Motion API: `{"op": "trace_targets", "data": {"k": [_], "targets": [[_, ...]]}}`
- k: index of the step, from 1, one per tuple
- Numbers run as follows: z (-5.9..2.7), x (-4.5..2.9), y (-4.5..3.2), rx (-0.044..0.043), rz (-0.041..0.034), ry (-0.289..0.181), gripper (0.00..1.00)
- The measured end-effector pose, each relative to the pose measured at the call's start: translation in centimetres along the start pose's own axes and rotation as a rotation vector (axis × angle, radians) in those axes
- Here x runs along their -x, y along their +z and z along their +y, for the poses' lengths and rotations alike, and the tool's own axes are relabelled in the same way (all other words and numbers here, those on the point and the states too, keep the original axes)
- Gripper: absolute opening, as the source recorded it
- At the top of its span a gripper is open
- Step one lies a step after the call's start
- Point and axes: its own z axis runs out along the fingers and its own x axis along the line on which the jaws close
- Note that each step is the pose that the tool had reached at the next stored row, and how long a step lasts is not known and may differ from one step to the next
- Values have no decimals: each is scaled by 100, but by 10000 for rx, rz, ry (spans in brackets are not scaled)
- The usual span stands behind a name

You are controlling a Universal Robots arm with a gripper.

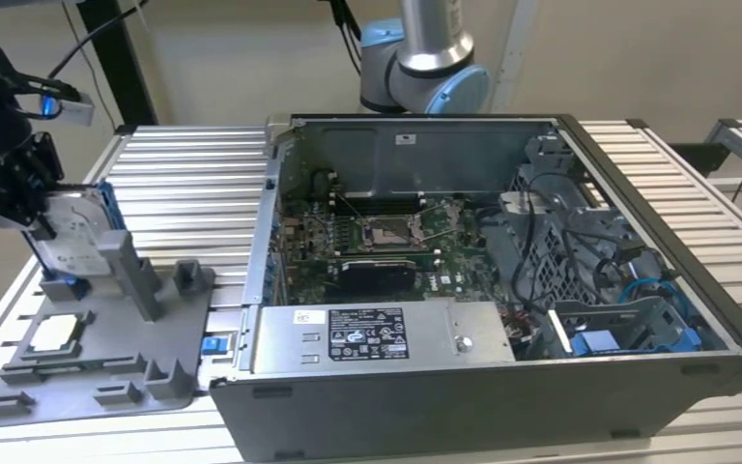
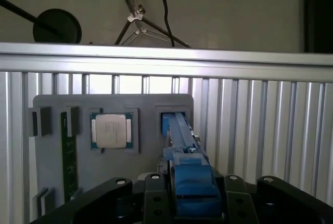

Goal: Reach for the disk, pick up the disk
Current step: 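Pick up the disk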

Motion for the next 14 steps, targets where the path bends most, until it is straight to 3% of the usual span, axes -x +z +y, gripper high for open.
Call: {"op": "trace_targets", "data": {"k": [14], "targets": [[2,4,-155,0,0,1,0]]}}
